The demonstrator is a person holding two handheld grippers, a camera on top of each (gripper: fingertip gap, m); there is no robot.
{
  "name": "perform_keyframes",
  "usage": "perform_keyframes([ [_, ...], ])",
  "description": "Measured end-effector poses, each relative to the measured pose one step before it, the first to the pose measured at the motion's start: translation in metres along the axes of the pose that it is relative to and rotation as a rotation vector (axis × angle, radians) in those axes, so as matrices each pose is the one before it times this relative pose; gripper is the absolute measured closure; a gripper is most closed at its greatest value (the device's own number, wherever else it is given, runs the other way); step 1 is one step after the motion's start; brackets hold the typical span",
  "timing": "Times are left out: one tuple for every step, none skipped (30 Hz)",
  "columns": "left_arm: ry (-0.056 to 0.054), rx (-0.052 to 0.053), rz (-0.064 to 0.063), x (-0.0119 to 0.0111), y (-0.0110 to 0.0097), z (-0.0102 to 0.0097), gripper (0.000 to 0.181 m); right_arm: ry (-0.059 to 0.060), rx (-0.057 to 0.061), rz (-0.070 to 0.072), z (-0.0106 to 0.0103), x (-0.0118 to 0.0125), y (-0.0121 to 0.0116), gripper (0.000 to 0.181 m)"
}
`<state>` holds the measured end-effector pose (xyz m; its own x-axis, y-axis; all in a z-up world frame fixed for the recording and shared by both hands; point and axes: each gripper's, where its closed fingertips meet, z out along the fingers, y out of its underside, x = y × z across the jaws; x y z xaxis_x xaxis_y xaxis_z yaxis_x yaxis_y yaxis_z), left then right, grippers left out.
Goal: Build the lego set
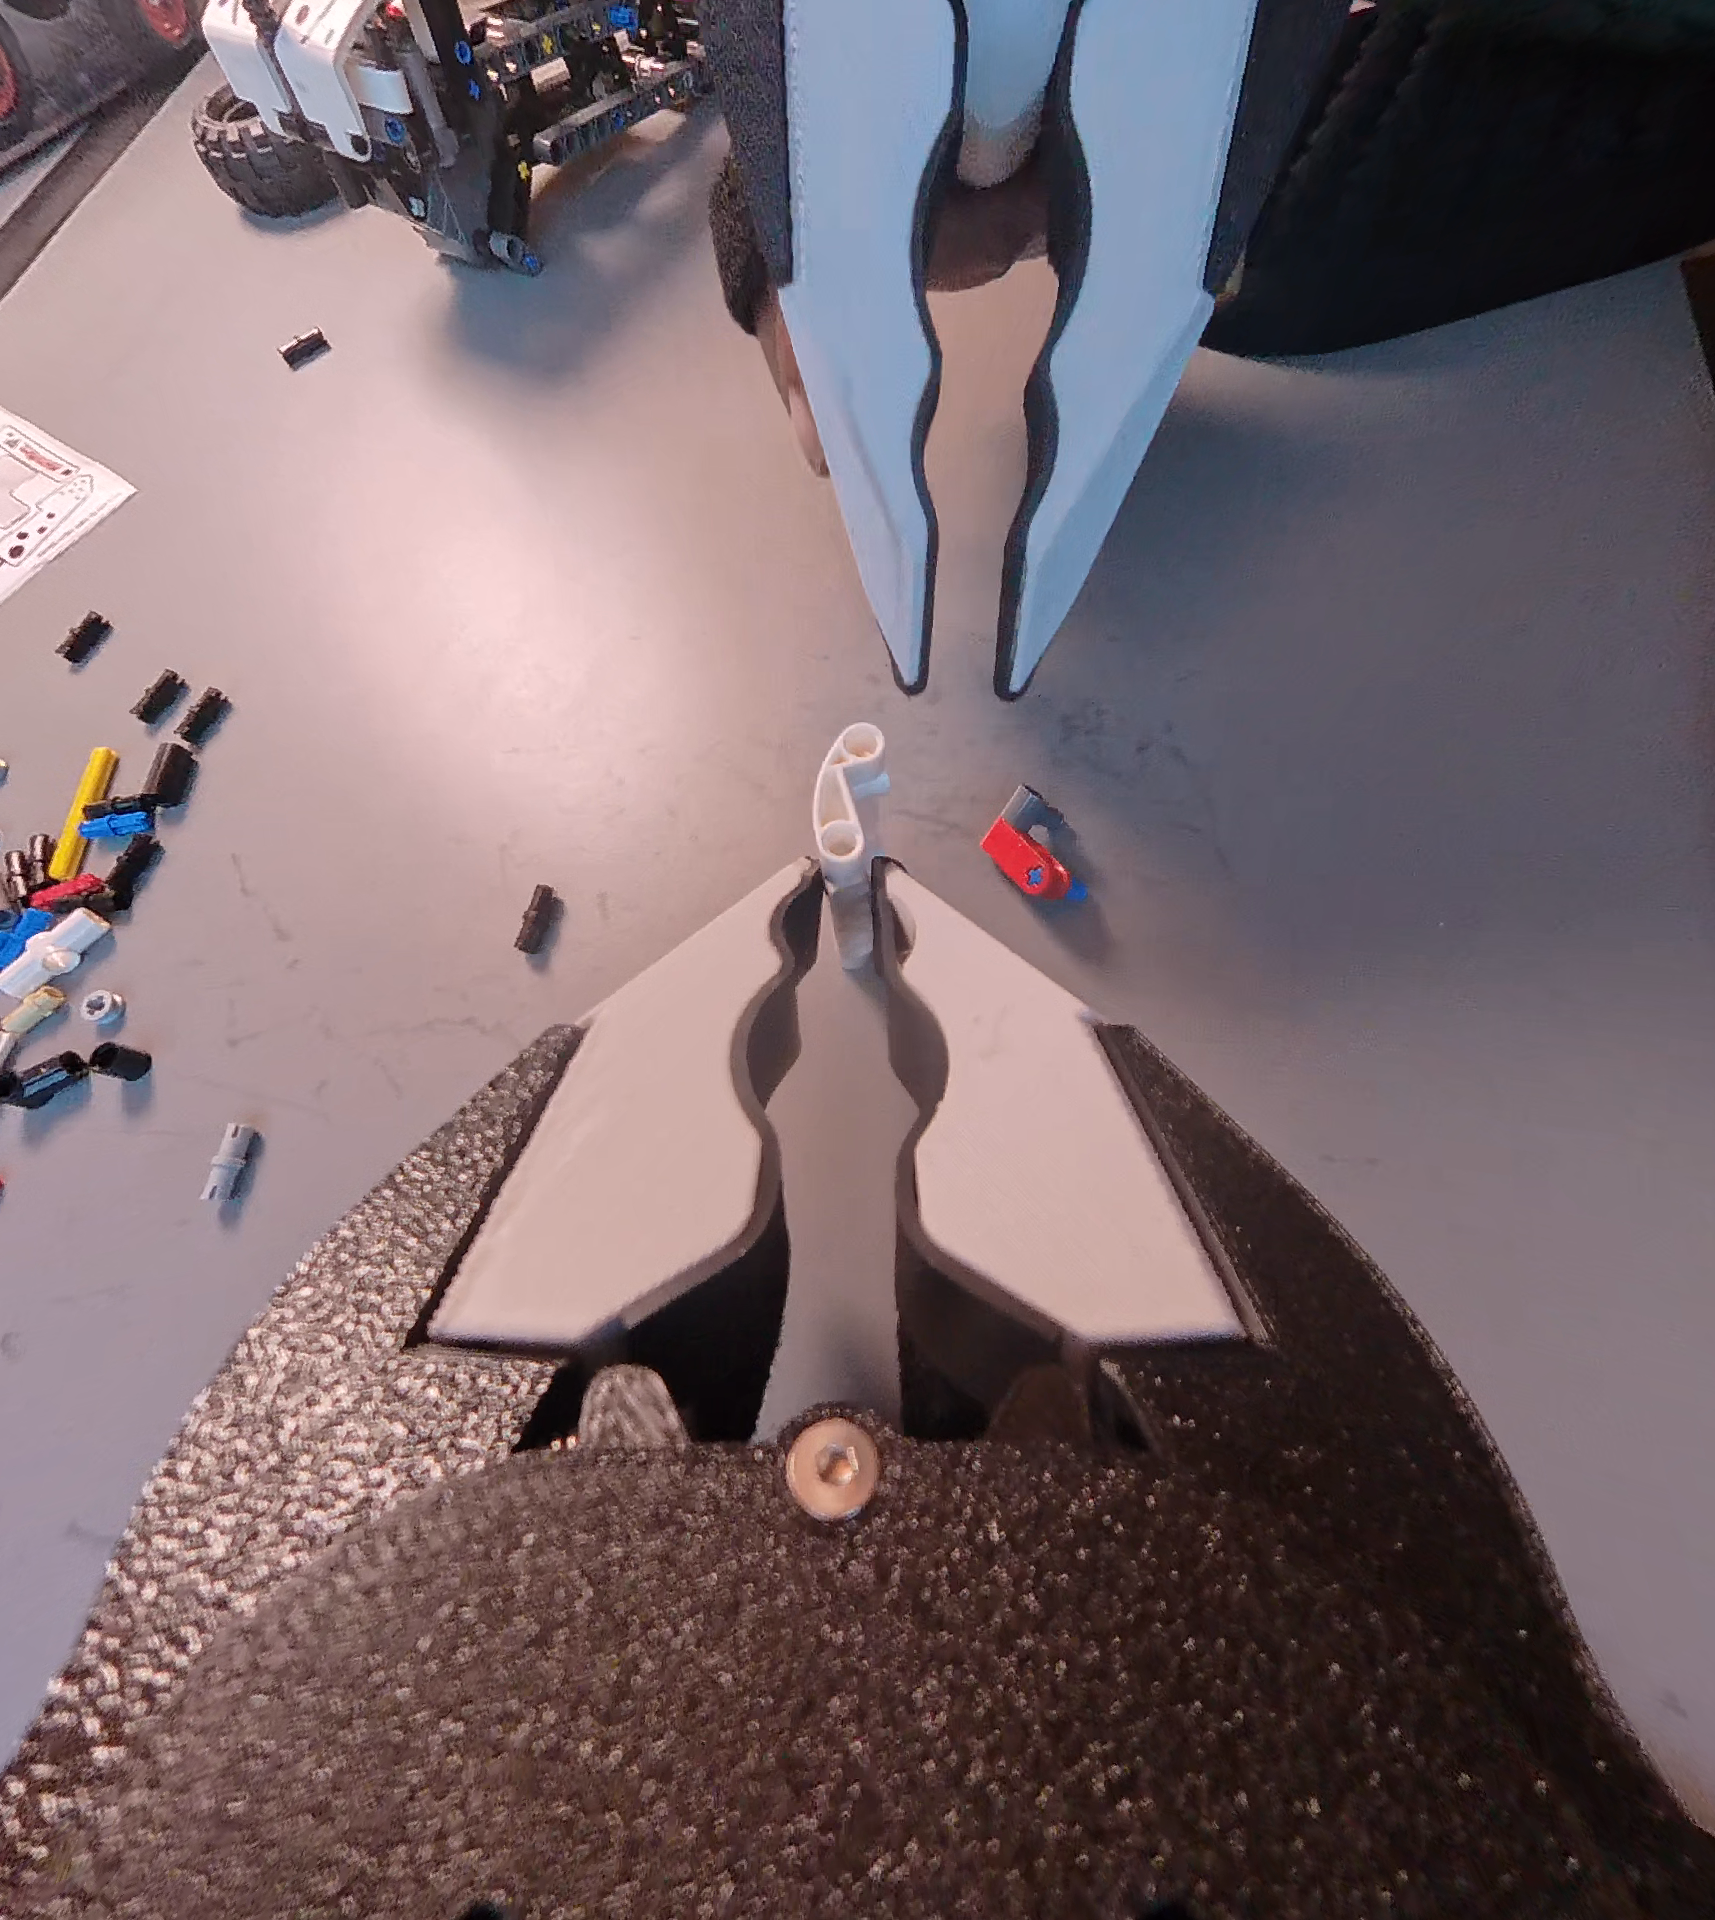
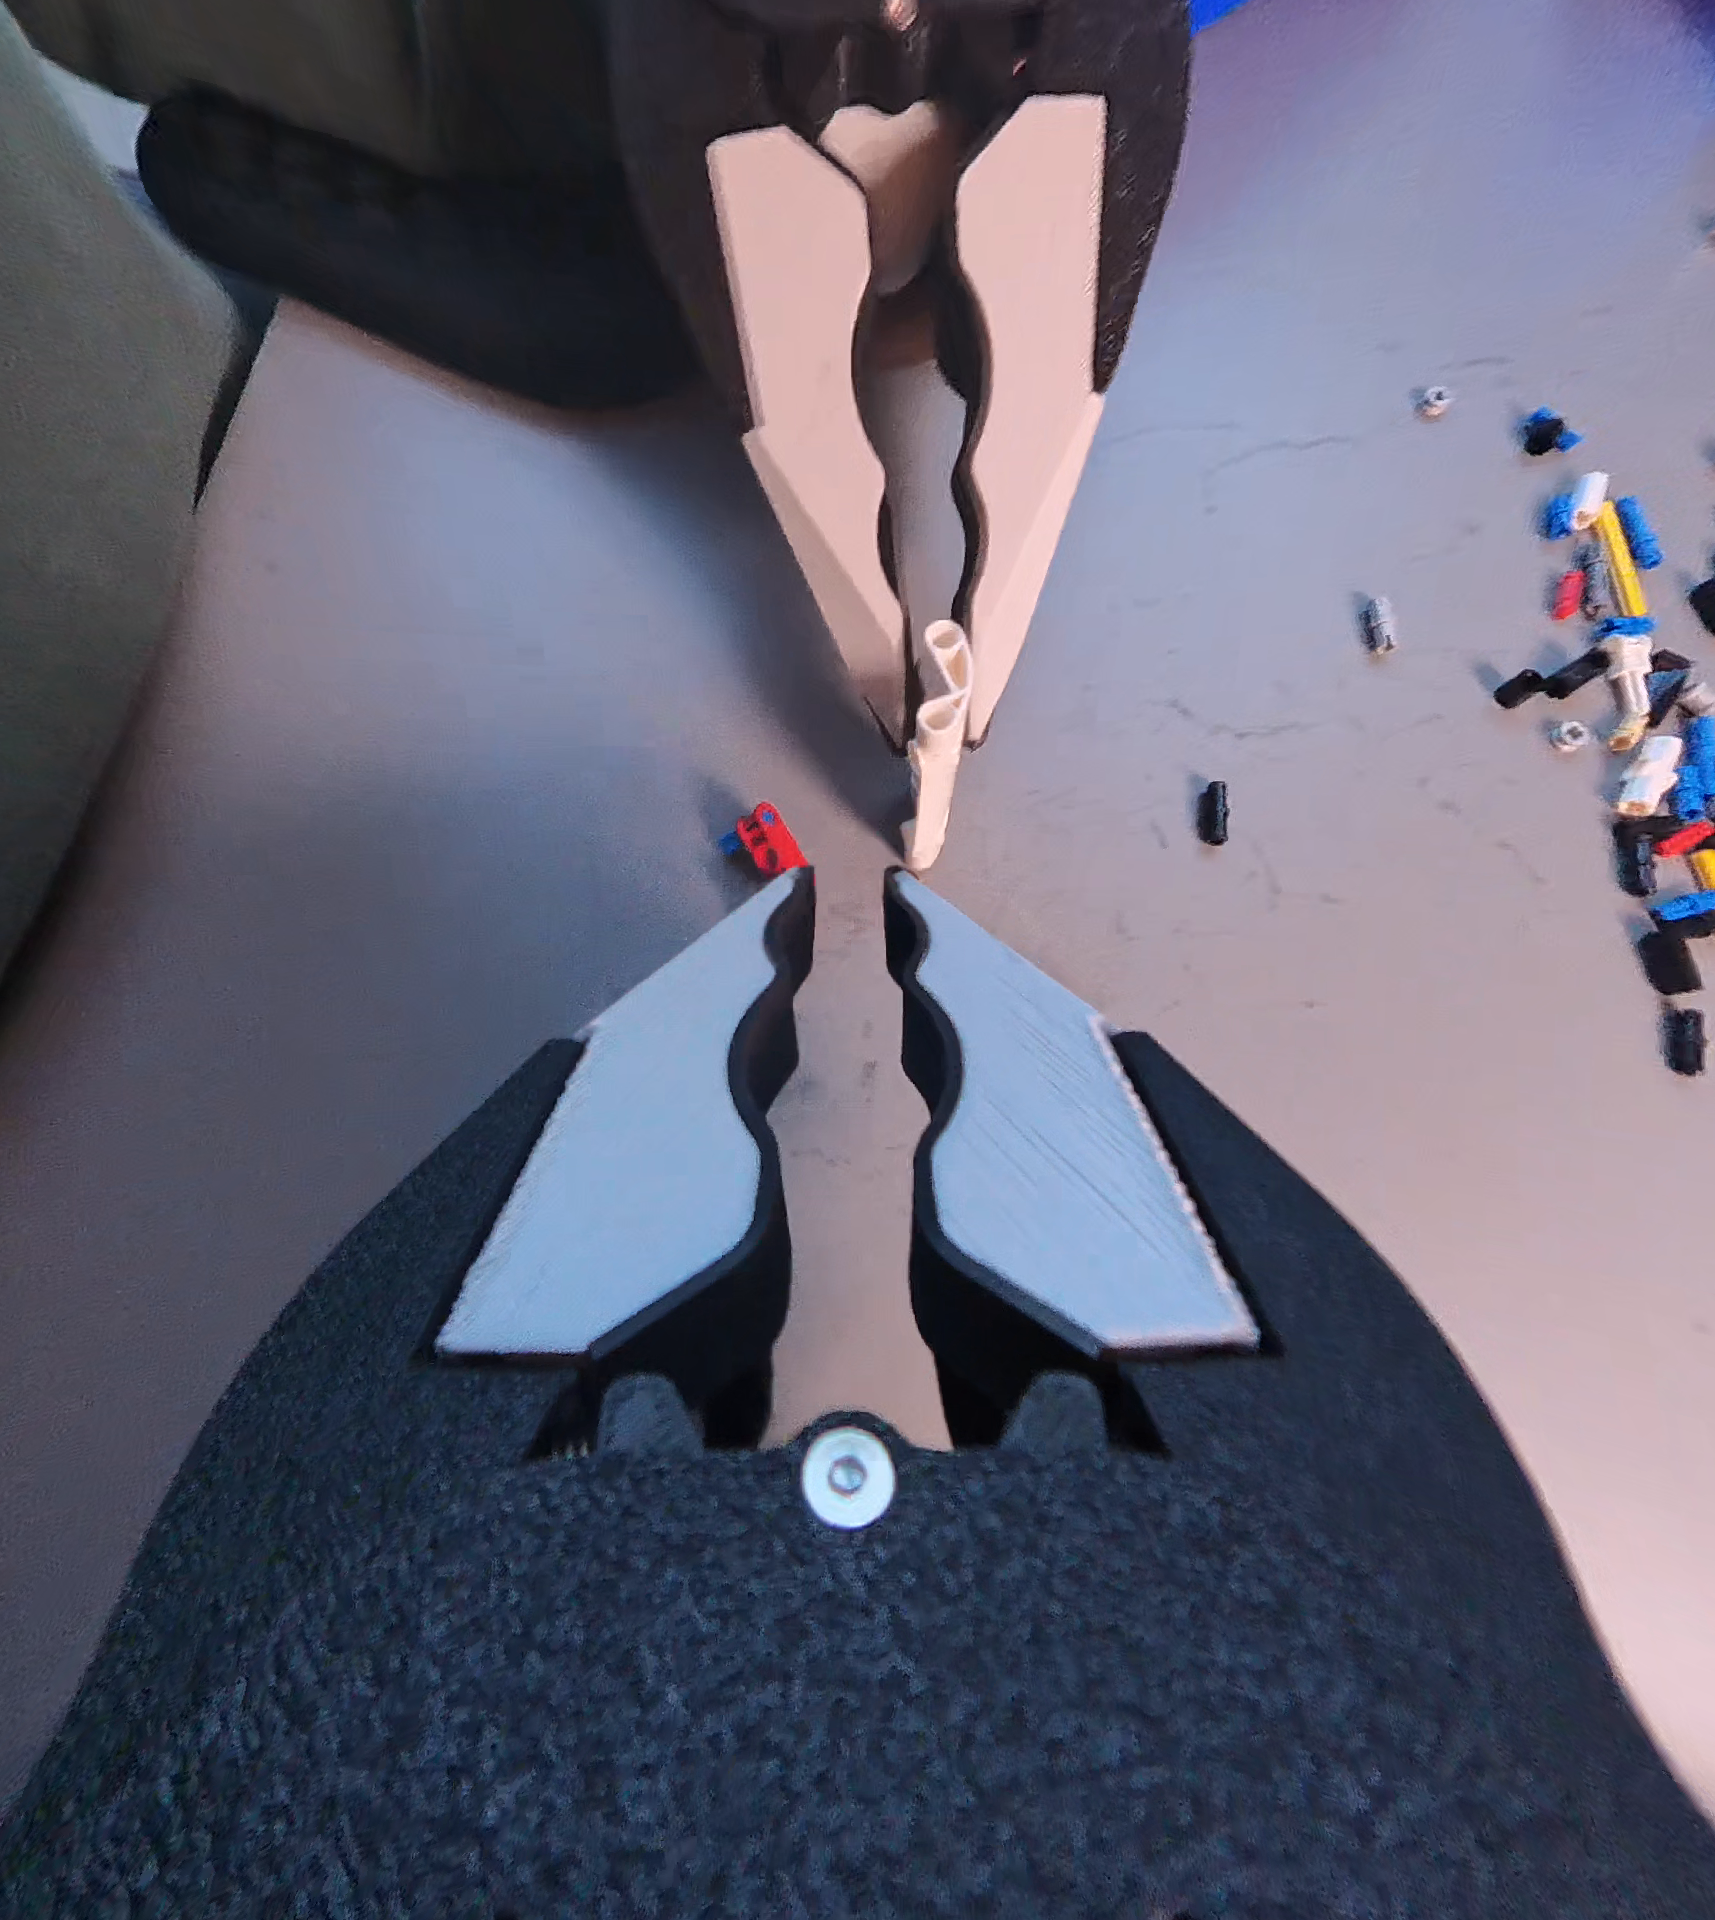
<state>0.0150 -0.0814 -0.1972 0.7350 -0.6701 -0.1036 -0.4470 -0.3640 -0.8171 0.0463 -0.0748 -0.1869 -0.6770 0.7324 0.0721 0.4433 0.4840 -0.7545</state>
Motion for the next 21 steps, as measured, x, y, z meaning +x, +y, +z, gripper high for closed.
perform_keyframes([
  [0.0025, -0.0001, -0.0013, 0.00045, 0.00009, 0.00005, 0.173, -0.0095, -0.0225, -0.0256, 0.00404, -0.00275, 0.00269, 0.169],
  [0.0001, -0.0011, -0.0004, -0.00001, 0.00036, -0.00002, 0.173, -0.0279, -0.0190, -0.0139, 0.00467, -0.00460, 0.00170, 0.169],
  [-0.0034, -0.0028, 0.0011, -0.00044, 0.00076, -0.00004, 0.173, -0.0237, -0.0102, -0.0056, 0.00478, -0.00248, 0.00009, 0.169],
  [-0.0003, -0.0005, 0.0004, 0.00002, 0.00044, -0.00005, 0.172, -0.0245, -0.0066, -0.0039, 0.00406, -0.00123, -0.00026, 0.168],
  [0.0014, 0.0020, -0.0018, 0.00023, -0.00016, -0.00020, 0.171, -0.0303, -0.0083, -0.0023, 0.00329, -0.00099, 0.00016, 0.167],
  [-0.0011, 0.0020, -0.0017, 0.00001, -0.00024, -0.00010, 0.170, -0.0335, -0.0085, 0.0024, 0.00248, -0.00077, 0.00030, 0.166],
  [-0.0006, 0.0007, -0.0005, 0.00001, -0.00015, -0.00007, 0.171, -0.0408, -0.0098, 0.0044, 0.00169, -0.00142, 0.00039, 0.165],
  [-0.0001, 0.0004, -0.0013, 0.00017, 0.00006, 0.00020, 0.171, -0.0303, -0.0072, 0.0052, 0.00129, 0.00030, 0.00000, 0.164],
  [0.0004, -0.0005, -0.0010, 0.00039, 0.00010, 0.00040, 0.171, -0.0164, -0.0088, 0.0079, 0.00160, 0.00204, 0.00007, 0.163],
  [-0.0010, -0.0025, -0.0002, 0.00011, 0.00043, 0.00073, 0.171, -0.0142, -0.0146, 0.0106, 0.00222, 0.00143, 0.00101, 0.163],
  [-0.0002, -0.0041, 0.0002, 0.00020, 0.00073, 0.00067, 0.171, -0.0140, -0.0244, 0.0046, 0.00255, -0.00049, 0.00241, 0.162],
  [0.0025, -0.0029, 0.0000, 0.00048, 0.00060, 0.00037, 0.171, -0.0012, -0.0141, -0.0063, 0.00205, -0.00056, 0.00118, 0.162],
  [0.0021, 0.0006, -0.0006, 0.00040, -0.00013, -0.00008, 0.171, -0.0005, -0.0061, -0.0080, 0.00123, -0.00184, 0.00033, 0.162],
  [0.0011, 0.0043, -0.0001, 0.00008, -0.00076, -0.00051, 0.171, 0.0024, -0.0102, -0.0050, 0.00117, -0.00178, 0.00140, 0.163],
  [0.0005, 0.0073, -0.0015, -0.00009, -0.00126, -0.00068, 0.170, 0.0104, -0.0107, -0.0025, 0.00110, -0.00088, 0.00177, 0.165],
  [0.0014, 0.0083, -0.0033, -0.00014, -0.00156, -0.00070, 0.168, 0.0121, -0.0011, -0.0007, 0.00089, -0.00108, 0.00058, 0.165],
  [0.0002, 0.0078, -0.0045, -0.00032, -0.00124, -0.00038, 0.166, 0.0024, 0.0059, -0.0001, 0.00047, -0.00319, -0.00050, 0.165],
  [-0.0021, 0.0051, -0.0038, -0.00064, -0.00071, -0.00011, 0.164, 0.0082, 0.0034, -0.0003, 0.00039, -0.00306, -0.00021, 0.166],
  [0.0015, 0.0022, -0.0023, -0.00007, -0.00013, -0.00004, 0.162, 0.0264, 0.0036, -0.0023, -0.00005, -0.00052, -0.00009, 0.166],
  [0.0044, 0.0034, -0.0025, 0.00050, -0.00031, 0.00003, 0.162, 0.0215, 0.0014, -0.0025, -0.00068, -0.00152, 0.00037, 0.166],
  [0.0034, 0.0058, -0.0021, 0.00051, -0.00087, -0.00005, 0.161, 0.0251, 0.0039, -0.0030, -0.00135, -0.00134, 0.00029, 0.166],
])
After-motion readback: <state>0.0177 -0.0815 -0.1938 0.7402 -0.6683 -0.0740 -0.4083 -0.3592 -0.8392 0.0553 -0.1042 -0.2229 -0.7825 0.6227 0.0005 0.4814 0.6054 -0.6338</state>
